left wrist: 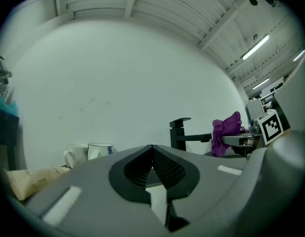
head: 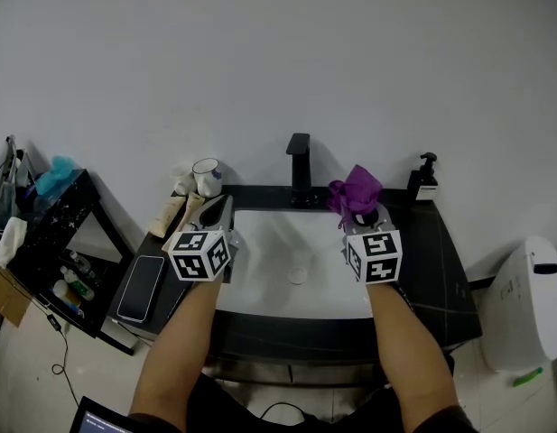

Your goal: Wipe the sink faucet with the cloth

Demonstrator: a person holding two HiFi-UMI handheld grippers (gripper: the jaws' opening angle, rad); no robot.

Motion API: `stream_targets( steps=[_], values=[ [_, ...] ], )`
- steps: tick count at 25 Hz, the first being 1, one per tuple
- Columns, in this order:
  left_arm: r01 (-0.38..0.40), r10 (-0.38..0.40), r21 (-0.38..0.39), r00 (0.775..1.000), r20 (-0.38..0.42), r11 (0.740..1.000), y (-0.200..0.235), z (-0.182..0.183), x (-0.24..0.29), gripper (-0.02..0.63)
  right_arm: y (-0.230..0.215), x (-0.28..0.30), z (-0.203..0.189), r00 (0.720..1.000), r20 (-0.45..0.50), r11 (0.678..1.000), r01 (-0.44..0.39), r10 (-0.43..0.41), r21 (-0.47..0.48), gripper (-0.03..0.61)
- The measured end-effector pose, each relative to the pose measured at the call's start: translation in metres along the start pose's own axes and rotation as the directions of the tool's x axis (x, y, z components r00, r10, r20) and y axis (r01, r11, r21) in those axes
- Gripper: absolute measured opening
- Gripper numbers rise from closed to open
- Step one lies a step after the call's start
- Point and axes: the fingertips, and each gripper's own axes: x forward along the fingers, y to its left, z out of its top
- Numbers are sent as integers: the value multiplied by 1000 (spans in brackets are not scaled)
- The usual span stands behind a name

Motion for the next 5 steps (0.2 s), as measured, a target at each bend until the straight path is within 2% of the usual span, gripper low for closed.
stream_targets(
  steps=[5],
  values=[
    [14,-14,34,1000,-6,999,-5,0,2,17,9,1,2,1000,8,998,-25,25,-64,61]
  ],
)
